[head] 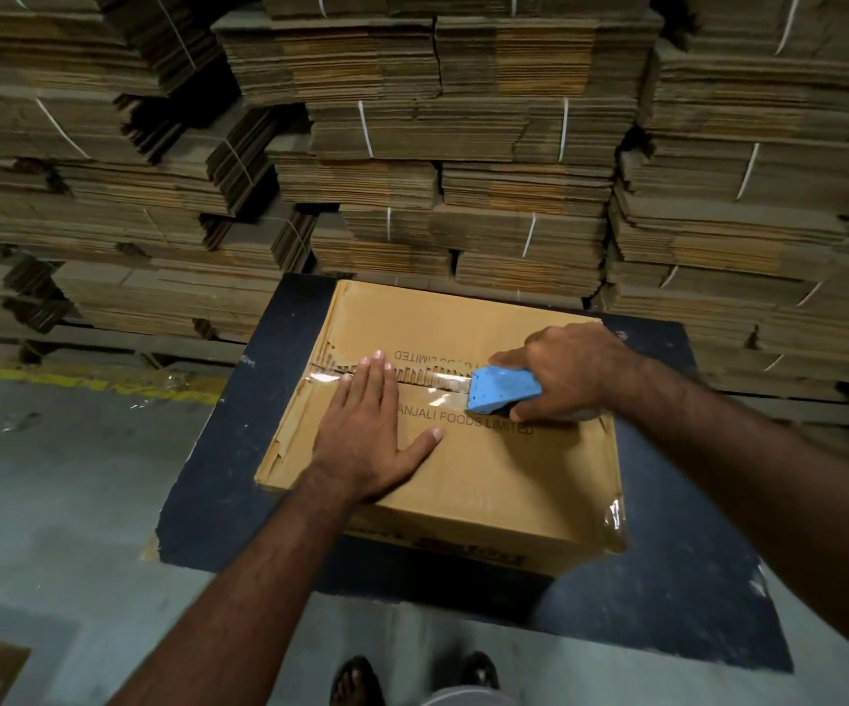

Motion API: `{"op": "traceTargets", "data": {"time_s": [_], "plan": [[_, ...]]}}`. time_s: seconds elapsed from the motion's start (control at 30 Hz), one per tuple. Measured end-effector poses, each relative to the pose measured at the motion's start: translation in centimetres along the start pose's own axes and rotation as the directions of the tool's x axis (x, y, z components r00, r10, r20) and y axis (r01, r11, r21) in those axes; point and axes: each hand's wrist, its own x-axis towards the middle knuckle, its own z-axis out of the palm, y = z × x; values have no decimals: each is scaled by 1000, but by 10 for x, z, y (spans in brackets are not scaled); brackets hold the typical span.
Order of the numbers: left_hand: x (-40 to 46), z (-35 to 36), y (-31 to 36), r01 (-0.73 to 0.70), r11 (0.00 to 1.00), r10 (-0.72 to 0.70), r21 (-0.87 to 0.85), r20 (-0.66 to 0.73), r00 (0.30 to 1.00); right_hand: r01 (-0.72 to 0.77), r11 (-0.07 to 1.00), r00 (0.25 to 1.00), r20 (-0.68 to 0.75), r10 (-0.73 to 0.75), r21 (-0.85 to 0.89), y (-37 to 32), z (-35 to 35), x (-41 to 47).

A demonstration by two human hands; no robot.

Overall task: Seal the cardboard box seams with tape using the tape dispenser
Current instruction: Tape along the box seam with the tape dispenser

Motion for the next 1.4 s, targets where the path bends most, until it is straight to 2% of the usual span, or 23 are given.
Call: {"op": "traceTargets", "data": {"time_s": [0.1,0.2,0.4,0.6,0.73,0.87,1.03,1.2,1.4], "plan": [[4,1,26,-77,997,77,9,3,997,-6,1000,1000,-12,6,5,1,0,1],[12,3,51,-83,997,82,13,21,996,-13,1000,1000,-20,13,-17,1,3,2],[14,6,55,-226,973,225,46,22,974,-13,1000,999,-31,13,-19,4,5,3],[24,6,51,-209,978,208,26,33,977,-7,1000,1000,-17,6,-22,3,4,6],[23,6,40,-152,987,152,46,12,988,-2,999,1000,-26,1,-40,-5,1,17],[19,3,20,-42,999,42,14,-9,999,71,997,996,-51,-71,-4,-16,-3,25],[13,5,28,-141,990,141,-15,-26,990,87,995,996,-30,-86,41,-11,-5,24],[15,6,26,-128,992,128,15,-17,992,141,984,990,-8,-141,107,11,-10,9],[15,6,28,-122,992,122,23,-7,992,70,994,994,77,-77,89,46,1,-28]]}}
